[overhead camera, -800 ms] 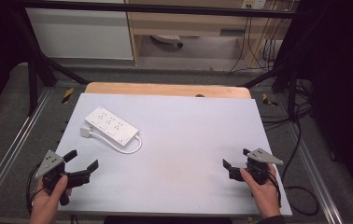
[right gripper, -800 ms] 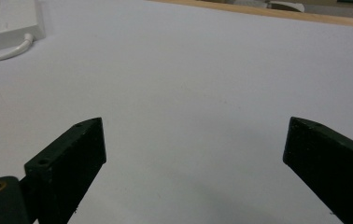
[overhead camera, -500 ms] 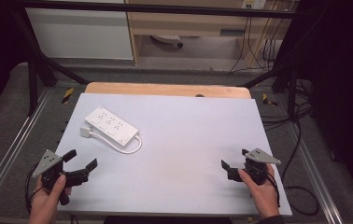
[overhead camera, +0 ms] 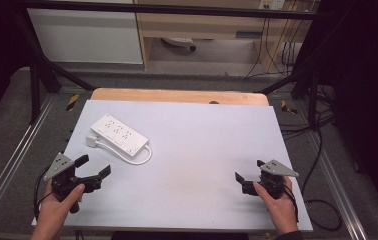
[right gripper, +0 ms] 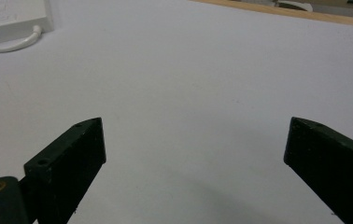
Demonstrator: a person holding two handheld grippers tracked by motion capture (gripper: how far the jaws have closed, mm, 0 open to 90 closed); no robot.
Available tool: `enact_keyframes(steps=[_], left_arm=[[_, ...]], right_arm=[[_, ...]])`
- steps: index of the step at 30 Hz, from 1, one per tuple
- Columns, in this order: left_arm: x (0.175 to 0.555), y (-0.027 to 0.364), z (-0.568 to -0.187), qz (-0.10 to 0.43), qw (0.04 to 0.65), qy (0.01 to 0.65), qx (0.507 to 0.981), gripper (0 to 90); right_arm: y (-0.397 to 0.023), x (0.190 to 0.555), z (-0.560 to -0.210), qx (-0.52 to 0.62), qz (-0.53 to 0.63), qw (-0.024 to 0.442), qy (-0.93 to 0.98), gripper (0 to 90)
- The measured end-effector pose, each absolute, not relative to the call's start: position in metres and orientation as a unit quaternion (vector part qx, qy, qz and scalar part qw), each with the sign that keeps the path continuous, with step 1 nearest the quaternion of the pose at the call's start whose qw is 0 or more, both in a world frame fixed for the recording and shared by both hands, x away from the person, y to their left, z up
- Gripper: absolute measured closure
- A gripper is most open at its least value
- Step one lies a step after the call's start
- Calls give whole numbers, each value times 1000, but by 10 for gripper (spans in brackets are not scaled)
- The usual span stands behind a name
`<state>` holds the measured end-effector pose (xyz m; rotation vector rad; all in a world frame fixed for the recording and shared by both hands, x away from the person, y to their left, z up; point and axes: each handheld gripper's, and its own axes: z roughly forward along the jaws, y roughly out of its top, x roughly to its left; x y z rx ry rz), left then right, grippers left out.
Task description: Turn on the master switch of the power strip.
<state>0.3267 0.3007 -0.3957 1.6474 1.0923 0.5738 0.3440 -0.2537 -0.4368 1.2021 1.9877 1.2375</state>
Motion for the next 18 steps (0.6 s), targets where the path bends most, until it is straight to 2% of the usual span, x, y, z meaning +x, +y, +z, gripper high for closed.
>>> enact_keyframes(steps=[18], left_arm=[[363, 281, -386, 235, 537, 446, 676, 50]], right_arm=[[-252, 343, -436, 434, 456, 246, 736, 76]])
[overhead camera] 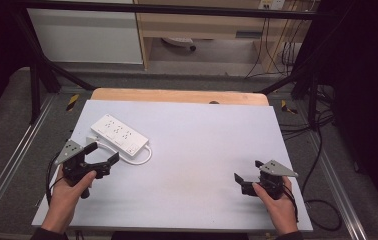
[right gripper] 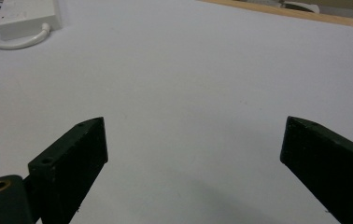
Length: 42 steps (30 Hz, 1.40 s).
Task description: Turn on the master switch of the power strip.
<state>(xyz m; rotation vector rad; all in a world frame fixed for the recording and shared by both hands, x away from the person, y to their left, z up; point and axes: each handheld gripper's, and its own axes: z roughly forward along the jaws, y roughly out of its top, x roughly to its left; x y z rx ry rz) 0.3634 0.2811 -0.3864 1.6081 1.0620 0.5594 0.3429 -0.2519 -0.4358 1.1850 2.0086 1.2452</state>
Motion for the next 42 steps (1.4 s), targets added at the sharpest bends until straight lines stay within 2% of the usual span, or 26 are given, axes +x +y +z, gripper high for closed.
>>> enact_keyframes(steps=[18, 42], left_arm=[[394, 267, -385, 236, 529, 445, 682, 54], [432, 247, -400, 216, 502, 454, 704, 73]], right_arm=[[-251, 342, -437, 436, 452, 248, 738, 49], [-254, 342, -435, 448, 454, 248, 729, 36]])
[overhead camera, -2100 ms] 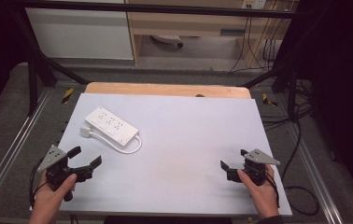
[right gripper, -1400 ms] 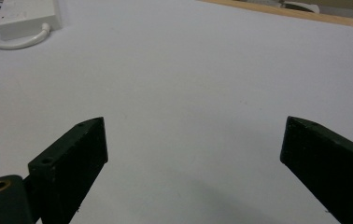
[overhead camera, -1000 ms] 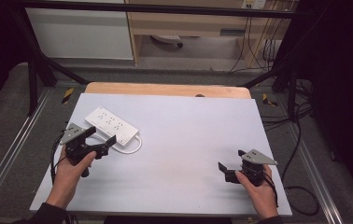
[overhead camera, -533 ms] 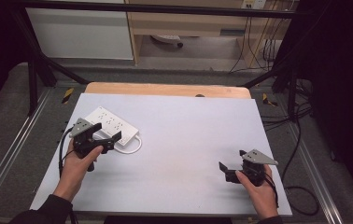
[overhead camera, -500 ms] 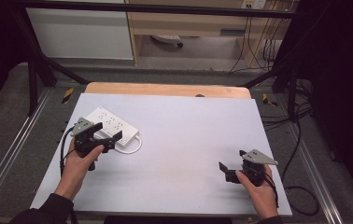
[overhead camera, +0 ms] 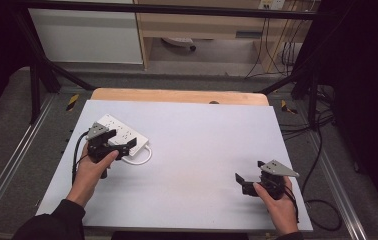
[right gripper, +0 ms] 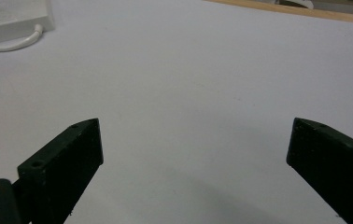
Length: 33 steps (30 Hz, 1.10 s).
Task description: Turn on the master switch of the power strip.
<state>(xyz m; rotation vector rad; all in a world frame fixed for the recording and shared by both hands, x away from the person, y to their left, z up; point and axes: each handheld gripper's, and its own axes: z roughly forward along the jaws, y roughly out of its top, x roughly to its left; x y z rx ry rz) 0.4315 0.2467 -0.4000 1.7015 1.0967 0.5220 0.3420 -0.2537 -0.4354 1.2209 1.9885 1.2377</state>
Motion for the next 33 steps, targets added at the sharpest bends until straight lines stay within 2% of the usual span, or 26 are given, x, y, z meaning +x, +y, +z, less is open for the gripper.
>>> enact_keyframes(steps=[12, 25, 27, 30, 33], left_arm=[[438, 241, -406, 213, 485, 459, 713, 65], [444, 236, -413, 216, 466, 467, 720, 141], [445, 234, -415, 215, 464, 467, 722, 169], [445, 234, -415, 210, 464, 462, 726, 272], [445, 231, -416, 207, 463, 455, 732, 324]], right_arm=[[-254, 342, -435, 448, 455, 246, 730, 42], [-255, 341, -435, 449, 455, 241, 731, 46], [-255, 342, -435, 448, 455, 240, 731, 46], [-255, 342, -435, 448, 454, 240, 732, 49], [-255, 342, -435, 447, 452, 241, 734, 50]])
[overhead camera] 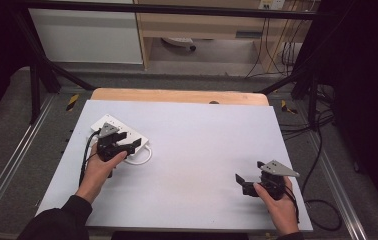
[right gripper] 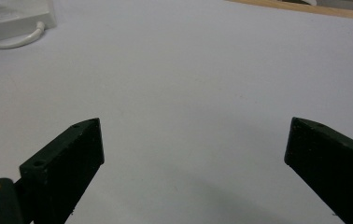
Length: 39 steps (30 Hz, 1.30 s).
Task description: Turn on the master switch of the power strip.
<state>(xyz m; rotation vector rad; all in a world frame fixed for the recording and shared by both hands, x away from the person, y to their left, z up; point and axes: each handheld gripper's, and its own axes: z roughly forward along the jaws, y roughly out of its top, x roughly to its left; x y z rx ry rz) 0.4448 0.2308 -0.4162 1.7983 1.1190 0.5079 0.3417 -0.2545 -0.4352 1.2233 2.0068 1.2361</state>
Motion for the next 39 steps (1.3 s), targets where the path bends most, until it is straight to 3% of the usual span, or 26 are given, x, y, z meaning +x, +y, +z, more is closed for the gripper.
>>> enact_keyframes(steps=[6, 25, 30, 39], left_arm=[[445, 228, -418, 204, 464, 453, 734, 408], [447, 225, -422, 203, 448, 445, 748, 846], [447, 224, -424, 200, 442, 445, 753, 898], [448, 226, -426, 200, 433, 451, 754, 900]], right_arm=[[-255, 342, -435, 449, 453, 239, 732, 50], [-257, 342, -435, 454, 454, 238, 729, 52], [-258, 342, -435, 455, 453, 238, 729, 52], [-258, 342, -435, 455, 453, 237, 729, 52]])
